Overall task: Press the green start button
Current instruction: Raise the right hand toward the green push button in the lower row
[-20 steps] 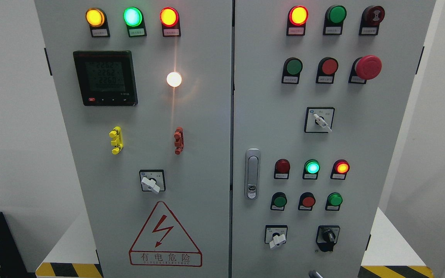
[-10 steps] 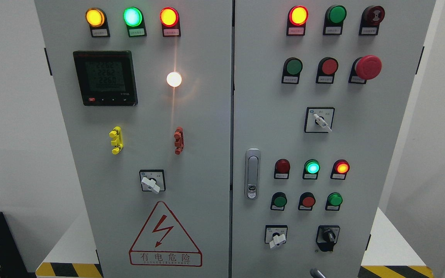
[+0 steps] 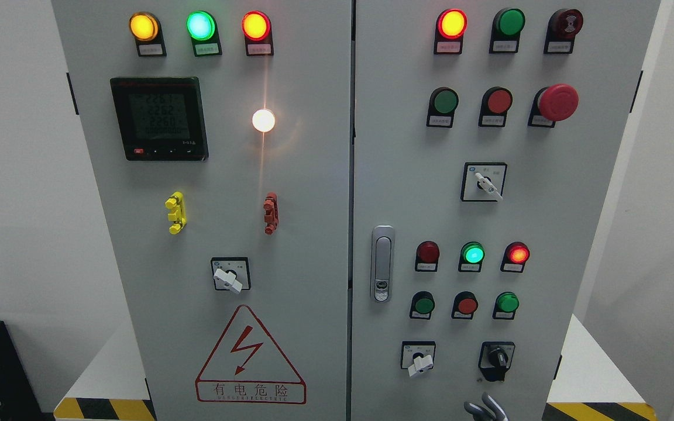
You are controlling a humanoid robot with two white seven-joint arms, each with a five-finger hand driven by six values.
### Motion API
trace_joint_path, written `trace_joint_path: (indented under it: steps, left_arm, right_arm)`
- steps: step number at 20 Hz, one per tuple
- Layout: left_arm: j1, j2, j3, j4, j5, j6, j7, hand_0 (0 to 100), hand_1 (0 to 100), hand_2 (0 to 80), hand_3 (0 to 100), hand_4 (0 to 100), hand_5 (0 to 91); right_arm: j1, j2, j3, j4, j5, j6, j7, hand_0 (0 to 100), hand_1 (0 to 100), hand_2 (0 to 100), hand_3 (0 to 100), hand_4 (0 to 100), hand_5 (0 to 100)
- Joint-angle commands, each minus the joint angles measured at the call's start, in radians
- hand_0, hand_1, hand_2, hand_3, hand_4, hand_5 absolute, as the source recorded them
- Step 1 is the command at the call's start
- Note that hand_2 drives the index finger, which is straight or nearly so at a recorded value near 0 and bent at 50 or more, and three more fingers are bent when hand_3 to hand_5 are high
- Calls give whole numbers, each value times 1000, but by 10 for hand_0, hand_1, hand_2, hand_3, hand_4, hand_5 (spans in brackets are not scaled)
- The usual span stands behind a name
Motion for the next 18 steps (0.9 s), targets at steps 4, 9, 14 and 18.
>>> trace_joint_path:
  steps: [4, 9, 14, 18]
  left_arm:
    - [-23, 1, 0, -28, 0, 0, -1, 120, 556, 0, 0, 0, 0]
    - [-23, 0, 0, -28, 0, 0, -1, 120, 556, 0, 0, 0, 0]
    - [-23, 0, 0, -28, 0, 0, -1, 120, 556, 0, 0, 0, 0]
    - [-23, 0, 0, -28, 0, 0, -1, 120, 556, 0, 0, 0, 0]
  right_arm:
    - [-65, 5, 18, 37, 417, -43, -88, 214, 370, 0, 674, 693, 772]
    - [-100, 6, 6, 72, 646, -83, -154, 278, 355, 0, 733, 758, 882]
    - [-138, 6, -1, 77, 796, -81, -173, 304, 324, 0, 833, 817, 963]
    - [-164, 6, -4, 97, 925, -68, -225, 292, 323, 0, 848, 828, 977]
